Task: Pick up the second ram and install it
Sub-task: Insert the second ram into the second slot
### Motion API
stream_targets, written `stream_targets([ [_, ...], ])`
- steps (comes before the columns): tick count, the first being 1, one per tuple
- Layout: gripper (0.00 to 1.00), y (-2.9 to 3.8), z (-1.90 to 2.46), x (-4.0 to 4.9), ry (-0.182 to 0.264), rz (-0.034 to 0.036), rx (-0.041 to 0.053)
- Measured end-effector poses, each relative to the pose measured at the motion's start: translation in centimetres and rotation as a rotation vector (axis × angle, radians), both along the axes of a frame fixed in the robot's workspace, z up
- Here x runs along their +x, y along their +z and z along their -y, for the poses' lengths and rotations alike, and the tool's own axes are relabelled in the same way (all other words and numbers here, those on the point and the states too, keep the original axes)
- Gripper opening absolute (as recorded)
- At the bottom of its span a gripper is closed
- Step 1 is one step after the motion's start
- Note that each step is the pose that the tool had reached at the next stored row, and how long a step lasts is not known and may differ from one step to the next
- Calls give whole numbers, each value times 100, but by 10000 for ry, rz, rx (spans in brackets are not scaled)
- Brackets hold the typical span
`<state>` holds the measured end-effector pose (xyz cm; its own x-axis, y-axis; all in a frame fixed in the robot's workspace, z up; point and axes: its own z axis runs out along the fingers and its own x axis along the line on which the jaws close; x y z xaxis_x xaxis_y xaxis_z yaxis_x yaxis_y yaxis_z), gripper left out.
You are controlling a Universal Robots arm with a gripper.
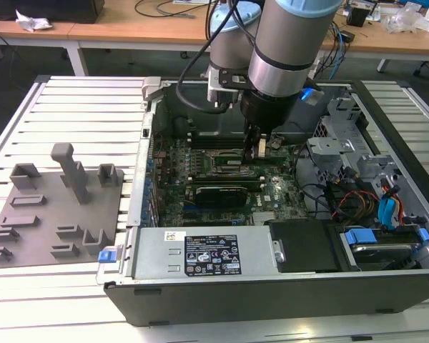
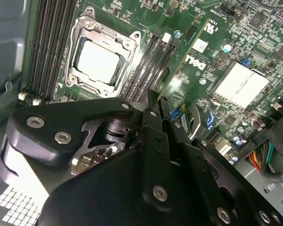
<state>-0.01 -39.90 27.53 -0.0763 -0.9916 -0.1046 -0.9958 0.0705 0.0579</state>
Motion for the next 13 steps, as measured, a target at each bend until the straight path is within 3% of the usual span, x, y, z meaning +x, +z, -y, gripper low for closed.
stream_targets([
  [7, 14, -76, -75, -3, 3, 1, 0],
  [13, 14, -130, -78, -5, 3, 0, -2],
])
